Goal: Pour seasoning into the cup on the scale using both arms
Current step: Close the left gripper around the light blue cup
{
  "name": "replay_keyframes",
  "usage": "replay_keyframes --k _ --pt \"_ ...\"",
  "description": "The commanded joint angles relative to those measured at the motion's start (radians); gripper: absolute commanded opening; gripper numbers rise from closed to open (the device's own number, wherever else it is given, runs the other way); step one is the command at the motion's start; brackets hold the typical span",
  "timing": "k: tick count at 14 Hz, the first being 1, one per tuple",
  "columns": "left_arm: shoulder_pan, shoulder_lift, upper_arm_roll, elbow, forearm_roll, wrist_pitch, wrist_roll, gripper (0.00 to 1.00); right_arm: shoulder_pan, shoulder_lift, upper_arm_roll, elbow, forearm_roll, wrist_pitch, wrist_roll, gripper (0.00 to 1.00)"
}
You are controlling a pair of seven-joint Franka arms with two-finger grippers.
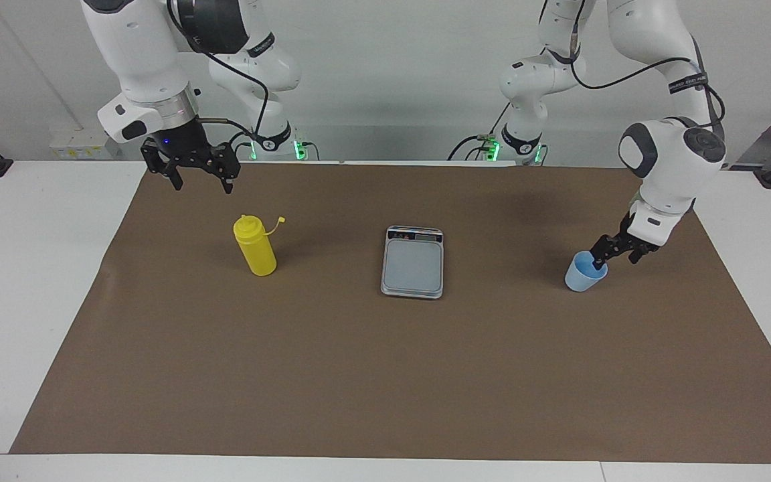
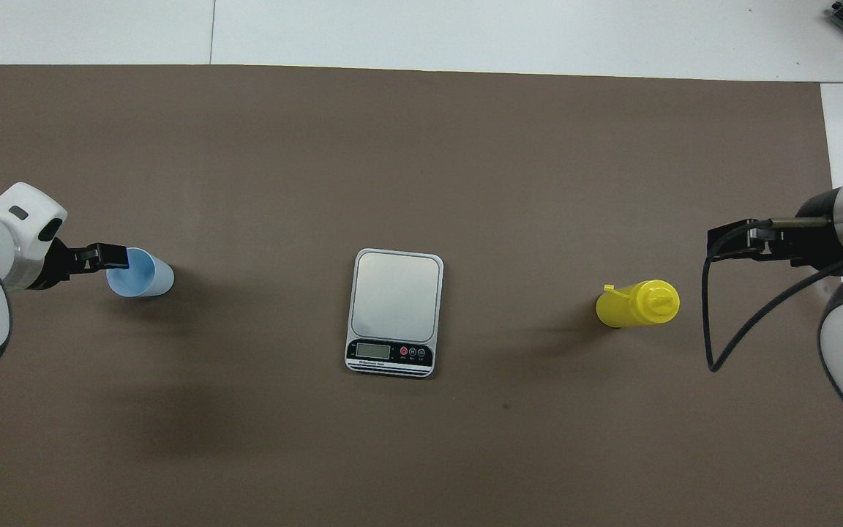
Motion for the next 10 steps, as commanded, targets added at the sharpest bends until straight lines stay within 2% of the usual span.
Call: replay_keyframes --k 1,2,3,4,5,10 --pt "-0.008 0.009 -0.003 -0.036 0.004 0.066 -0.066 1.0 -0.009 -0.021 0.002 -0.023 -0.005 0.005 -0.016 1.0" --pt "-0.008 0.027 -0.003 -0.036 0.002 0.076 -0.068 0.98 -0.009 -0.021 0.002 -0.023 -0.005 0.005 -0.016 1.0" --pt "-0.008 0.038 -0.003 -0.036 0.002 0.095 -0.071 0.66 -0.009 -0.021 0.002 -0.023 -0.005 0.005 -0.016 1.0" --pt "-0.008 0.046 -0.003 -0.036 0.002 0.095 -0.069 0.23 -0.009 -0.021 0.003 -0.023 -0.005 0.005 -0.016 1.0" --pt "-0.008 0.046 -0.003 -0.036 0.002 0.093 -0.068 0.0 -0.009 -0.021 0.003 -0.023 -0.005 0.005 -0.016 1.0" --pt "-0.011 0.047 -0.005 -0.004 0.002 0.06 -0.069 0.0 -0.011 -0.021 0.002 -0.023 -0.005 0.005 -0.016 1.0"
